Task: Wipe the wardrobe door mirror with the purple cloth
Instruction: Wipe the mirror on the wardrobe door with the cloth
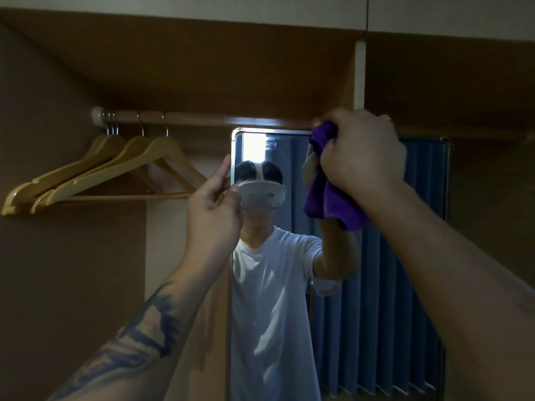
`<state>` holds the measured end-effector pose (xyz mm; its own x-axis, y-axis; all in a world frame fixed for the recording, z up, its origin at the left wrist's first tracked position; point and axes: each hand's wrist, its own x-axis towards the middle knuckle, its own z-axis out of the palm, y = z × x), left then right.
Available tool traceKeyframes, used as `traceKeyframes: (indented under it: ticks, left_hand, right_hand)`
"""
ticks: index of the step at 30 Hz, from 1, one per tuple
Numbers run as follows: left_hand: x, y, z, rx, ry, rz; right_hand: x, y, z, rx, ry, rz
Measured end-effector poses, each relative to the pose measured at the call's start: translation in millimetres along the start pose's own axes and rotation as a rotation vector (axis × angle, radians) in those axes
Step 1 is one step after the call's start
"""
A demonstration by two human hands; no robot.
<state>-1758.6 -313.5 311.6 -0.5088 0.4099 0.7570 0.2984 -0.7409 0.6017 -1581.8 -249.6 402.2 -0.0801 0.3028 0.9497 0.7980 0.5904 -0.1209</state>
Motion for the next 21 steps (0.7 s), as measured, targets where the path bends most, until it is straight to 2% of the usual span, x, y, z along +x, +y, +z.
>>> traceKeyframes:
  ticks: [6,11,13,17,21]
  left_hand:
    - [-4,4,-3,-0.052,-0.041,-0.032]
    - [-2,0,-4,-0.074,-0.034,-0.015]
    - [-1,-4,-4,-0.076,-0.010,-0.009]
    - [2,-9,-8,-0.054,-0.021,-0.019]
    - [5,-11,-11,-0.039,-0.030,-0.019]
  right_hand:
    - [-11,-69,22,0.010,-0.026,-0.248]
    - [-2,-47,15,-0.024,-0.067,-0.503]
    - [3,-21,9,-0.055,-0.077,-0.479]
    - [1,21,1,-0.095,-0.015,-0.292]
    - [-5,14,1,-0.068,-0.003,-0.138]
